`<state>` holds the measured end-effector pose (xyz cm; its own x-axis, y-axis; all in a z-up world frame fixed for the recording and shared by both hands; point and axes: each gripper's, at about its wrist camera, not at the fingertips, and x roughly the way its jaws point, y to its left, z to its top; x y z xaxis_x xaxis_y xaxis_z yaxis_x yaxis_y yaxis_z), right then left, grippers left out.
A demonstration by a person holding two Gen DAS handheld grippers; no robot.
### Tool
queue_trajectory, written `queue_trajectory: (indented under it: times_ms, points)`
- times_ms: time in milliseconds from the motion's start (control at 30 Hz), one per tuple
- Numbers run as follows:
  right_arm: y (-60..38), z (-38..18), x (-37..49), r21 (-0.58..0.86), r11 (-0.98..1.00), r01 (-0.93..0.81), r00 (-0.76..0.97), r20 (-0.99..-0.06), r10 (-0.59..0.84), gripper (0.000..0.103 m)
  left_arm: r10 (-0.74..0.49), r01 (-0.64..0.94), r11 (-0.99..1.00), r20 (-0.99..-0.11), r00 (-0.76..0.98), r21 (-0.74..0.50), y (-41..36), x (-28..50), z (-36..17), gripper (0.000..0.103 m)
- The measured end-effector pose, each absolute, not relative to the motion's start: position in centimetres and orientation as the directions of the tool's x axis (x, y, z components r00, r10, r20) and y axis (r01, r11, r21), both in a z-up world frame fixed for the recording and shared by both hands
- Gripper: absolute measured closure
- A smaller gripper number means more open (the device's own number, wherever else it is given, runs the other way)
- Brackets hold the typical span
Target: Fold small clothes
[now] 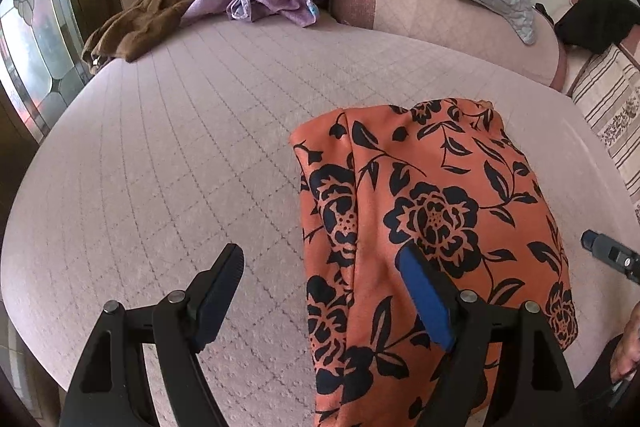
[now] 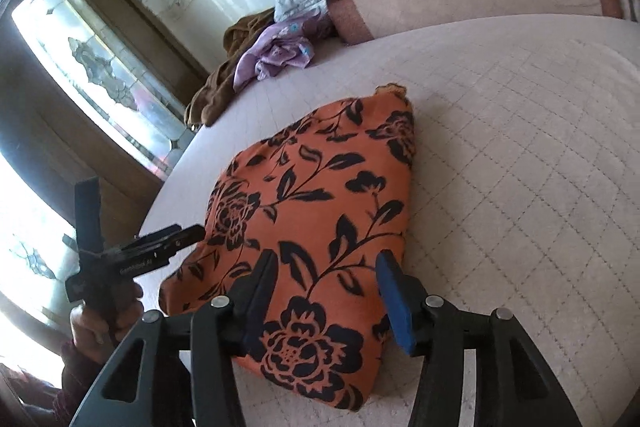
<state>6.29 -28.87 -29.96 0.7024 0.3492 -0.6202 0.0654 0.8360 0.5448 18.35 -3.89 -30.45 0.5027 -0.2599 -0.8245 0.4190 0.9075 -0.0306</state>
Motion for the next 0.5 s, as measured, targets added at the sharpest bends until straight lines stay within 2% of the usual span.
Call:
queue_trajectory:
  times_ms: [133,200,233,400,500]
  points:
    - [-28.6,-29.4,6.5,0.544,0.838,0.04,0.719,-0.598,0.354,0.049,-0.253,0.413,0.91,-0.823,0.509,-0.025,-3.9,18.7,-30.4,0.021]
    - [-27.7,-28.7,7.4,0.504,0.863,0.029,0.72,-0.61,0.332,0.056,-0.244,0.4,0.916,-0.824,0.512,-0.023,-4.2,19.2,-30.2,0.021]
    - [-27.2,-28.4,8.2,0.474,0.88,0.036,0.717,-0.625,0.307,0.064,-0.242,0.393,0.919,-0.825,0.511,-0.026,-4.3,19.5,-30.3,0.021]
    - [-26.1,-29.0,14.3,0.447,0.89,0.087,0.667,-0.69,0.281,0.064,-0.215,0.364,0.931,-0.842,0.494,-0.025,-4.5,21.0,-31.1,0.021]
    - [-26.0,-31.9,18.1,0.431,0.886,0.171,0.552,-0.787,0.277,0.063,-0.198,0.353,0.935,-0.872,0.448,-0.03,-4.5,22.0,-32.4,0.021]
